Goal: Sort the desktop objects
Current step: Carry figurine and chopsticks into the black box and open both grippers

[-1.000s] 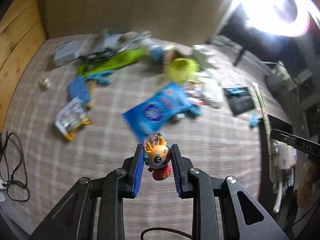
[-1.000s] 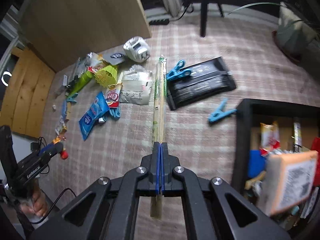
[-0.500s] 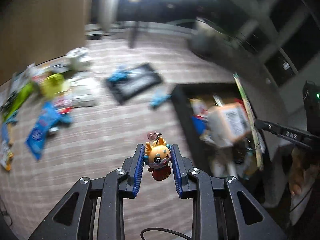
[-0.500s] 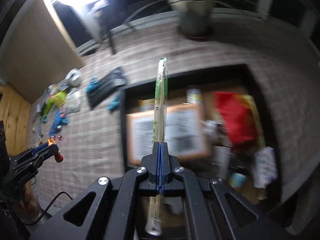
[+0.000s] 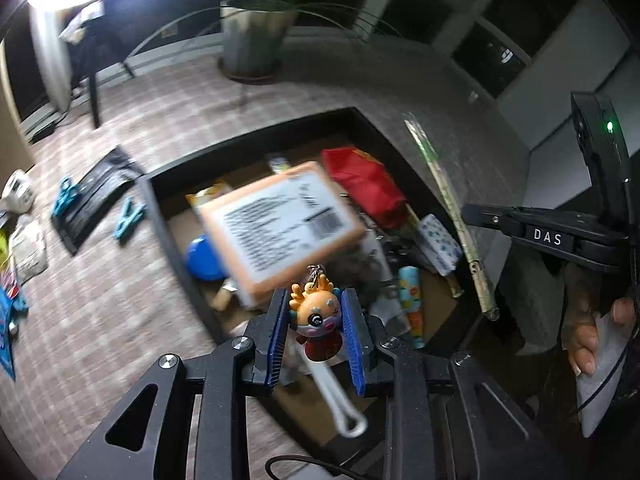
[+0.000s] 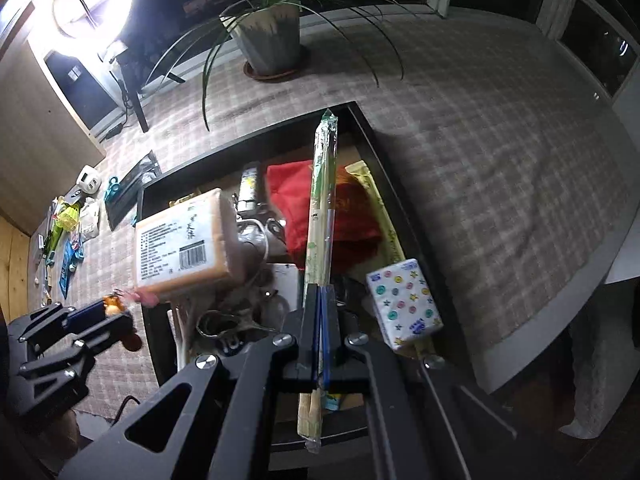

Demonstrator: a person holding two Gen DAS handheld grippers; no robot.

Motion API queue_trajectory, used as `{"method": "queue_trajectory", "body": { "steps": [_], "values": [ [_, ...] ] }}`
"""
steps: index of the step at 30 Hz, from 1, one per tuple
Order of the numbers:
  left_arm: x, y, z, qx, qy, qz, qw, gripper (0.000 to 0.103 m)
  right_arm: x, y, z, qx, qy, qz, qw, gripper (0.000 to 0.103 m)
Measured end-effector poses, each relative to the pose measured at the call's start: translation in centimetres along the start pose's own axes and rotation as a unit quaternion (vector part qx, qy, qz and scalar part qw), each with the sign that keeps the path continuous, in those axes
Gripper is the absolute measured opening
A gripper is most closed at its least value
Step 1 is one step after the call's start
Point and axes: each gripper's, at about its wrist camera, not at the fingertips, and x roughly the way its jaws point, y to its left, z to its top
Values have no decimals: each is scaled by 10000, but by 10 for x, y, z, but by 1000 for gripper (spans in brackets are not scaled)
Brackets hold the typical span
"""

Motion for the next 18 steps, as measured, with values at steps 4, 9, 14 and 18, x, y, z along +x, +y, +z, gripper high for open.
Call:
{"method": "queue_trajectory", "body": {
  "steps": [4,9,14,18],
  "values": [
    [6,-17,2,162,42,25,9999,25,0,-6,0,-8,11,-1,10000,1],
    [9,-30,7,327,48,-1,9995,35,0,-9,4,-59,16,-34,10000,17],
    [7,-25,7,248,15,119,9996,49,-3,-6,7,-73,-100,-18,9999,41],
    [3,-10,4,104,53,166,9998,49,-2,3,7,-90,-111,62,9999,41]
  ]
}}
